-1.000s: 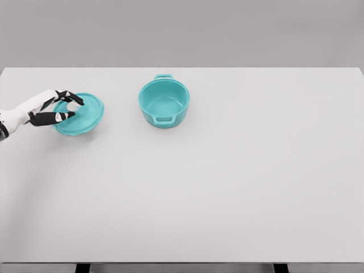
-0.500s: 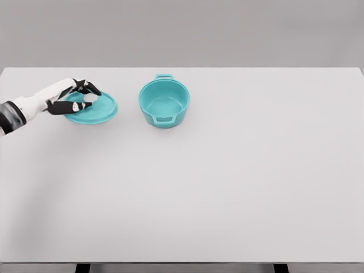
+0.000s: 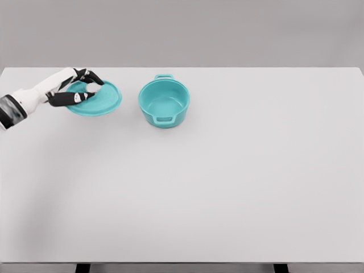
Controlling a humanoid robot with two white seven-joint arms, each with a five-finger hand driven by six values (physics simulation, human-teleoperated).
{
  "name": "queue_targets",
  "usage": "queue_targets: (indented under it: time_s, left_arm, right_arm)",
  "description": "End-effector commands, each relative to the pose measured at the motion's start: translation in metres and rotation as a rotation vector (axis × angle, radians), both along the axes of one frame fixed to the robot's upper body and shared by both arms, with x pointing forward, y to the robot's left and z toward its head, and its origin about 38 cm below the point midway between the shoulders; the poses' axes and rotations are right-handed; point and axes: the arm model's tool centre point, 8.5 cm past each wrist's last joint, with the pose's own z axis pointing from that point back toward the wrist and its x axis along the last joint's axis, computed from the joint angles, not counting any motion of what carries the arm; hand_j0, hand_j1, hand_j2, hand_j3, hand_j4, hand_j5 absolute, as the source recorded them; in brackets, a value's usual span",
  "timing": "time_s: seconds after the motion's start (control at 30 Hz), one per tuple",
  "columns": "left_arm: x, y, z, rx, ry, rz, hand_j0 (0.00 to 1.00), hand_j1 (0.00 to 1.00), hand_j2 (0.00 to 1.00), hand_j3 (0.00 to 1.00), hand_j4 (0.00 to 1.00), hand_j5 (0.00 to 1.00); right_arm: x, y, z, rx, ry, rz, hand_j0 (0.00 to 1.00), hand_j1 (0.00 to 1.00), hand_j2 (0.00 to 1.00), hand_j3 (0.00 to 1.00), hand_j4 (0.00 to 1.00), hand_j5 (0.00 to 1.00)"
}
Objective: Cover the pot with left arm
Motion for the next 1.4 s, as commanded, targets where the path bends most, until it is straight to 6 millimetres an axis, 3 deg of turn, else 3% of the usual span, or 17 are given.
queue_targets:
  time_s: [0.0, 0.37, 0.63, 0.9, 1.37]
  left_arm:
    - [0.002, -0.005, 0.012, -0.036, -0.048, -0.015, 0.55, 0.55, 0.55, 0.55, 0.55, 0.55]
    - [0.013, -0.051, 0.012, -0.133, -0.116, -0.045, 0.55, 0.55, 0.55, 0.55, 0.55, 0.55]
    - [0.014, -0.067, 0.003, -0.172, -0.118, -0.041, 0.54, 0.54, 0.54, 0.54, 0.54, 0.54]
    - [0.019, -0.102, -0.015, -0.187, -0.101, -0.057, 0.54, 0.54, 0.54, 0.54, 0.54, 0.54]
    - [0.020, -0.125, -0.026, -0.227, -0.077, -0.068, 0.53, 0.53, 0.53, 0.53, 0.53, 0.53]
  right_arm:
    - [0.000, 0.000, 0.000, 0.000, 0.000, 0.001, 1.00, 1.00, 1.00, 1.00, 1.00, 1.00]
    - [0.000, 0.000, 0.000, 0.000, 0.000, 0.001, 1.00, 1.00, 1.00, 1.00, 1.00, 1.00]
    - [0.000, 0.000, 0.000, 0.000, 0.000, 0.001, 1.00, 1.00, 1.00, 1.00, 1.00, 1.00]
    - [0.000, 0.000, 0.000, 0.000, 0.000, 0.001, 1.00, 1.00, 1.00, 1.00, 1.00, 1.00]
    - [0.000, 0.000, 0.000, 0.001, -0.001, 0.001, 1.00, 1.00, 1.00, 1.00, 1.00, 1.00]
